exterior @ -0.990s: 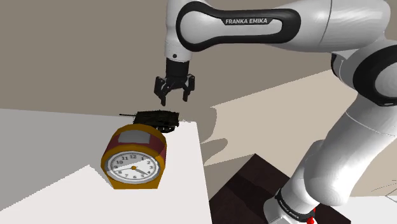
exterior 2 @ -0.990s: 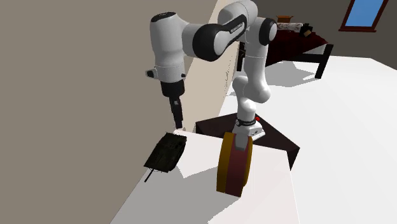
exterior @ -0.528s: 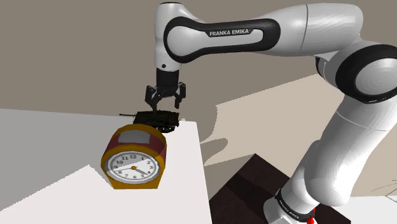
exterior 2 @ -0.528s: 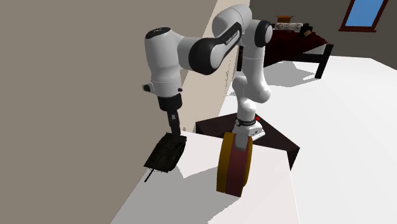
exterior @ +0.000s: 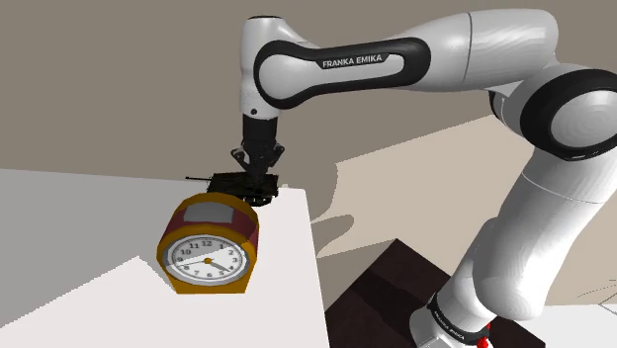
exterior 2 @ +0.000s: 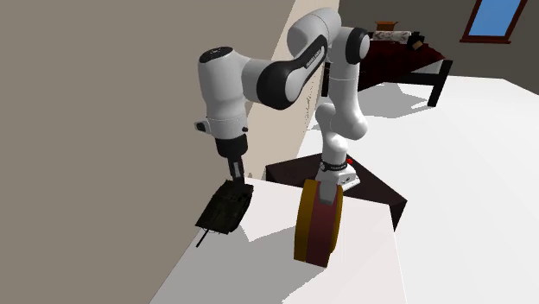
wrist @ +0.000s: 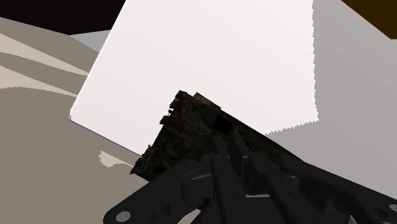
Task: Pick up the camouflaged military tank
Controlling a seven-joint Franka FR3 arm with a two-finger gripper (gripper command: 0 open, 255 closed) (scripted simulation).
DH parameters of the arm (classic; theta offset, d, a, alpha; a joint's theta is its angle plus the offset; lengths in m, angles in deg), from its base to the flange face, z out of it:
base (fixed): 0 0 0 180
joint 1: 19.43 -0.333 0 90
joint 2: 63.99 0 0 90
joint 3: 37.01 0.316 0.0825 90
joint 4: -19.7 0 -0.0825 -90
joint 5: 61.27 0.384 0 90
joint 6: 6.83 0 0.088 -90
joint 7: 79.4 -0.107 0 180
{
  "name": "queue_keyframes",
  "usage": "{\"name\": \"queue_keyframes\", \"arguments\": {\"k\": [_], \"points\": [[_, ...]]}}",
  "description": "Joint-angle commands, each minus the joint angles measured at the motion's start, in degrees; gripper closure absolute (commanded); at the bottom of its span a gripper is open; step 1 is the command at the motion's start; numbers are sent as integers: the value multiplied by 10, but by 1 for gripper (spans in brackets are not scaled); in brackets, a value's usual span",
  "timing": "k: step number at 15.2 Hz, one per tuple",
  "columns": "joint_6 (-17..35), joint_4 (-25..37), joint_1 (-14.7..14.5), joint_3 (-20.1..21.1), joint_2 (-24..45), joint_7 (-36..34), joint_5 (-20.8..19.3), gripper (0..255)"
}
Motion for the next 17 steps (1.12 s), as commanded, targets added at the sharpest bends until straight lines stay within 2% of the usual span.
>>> {"name": "queue_keyframes", "arguments": {"k": [1,6,17], "points": [[0,0,0,0,0,0,0,255],[1,-2,0,0,-1,1,0,255],[-83,78,0,0,-5,-2,1,255]]}}
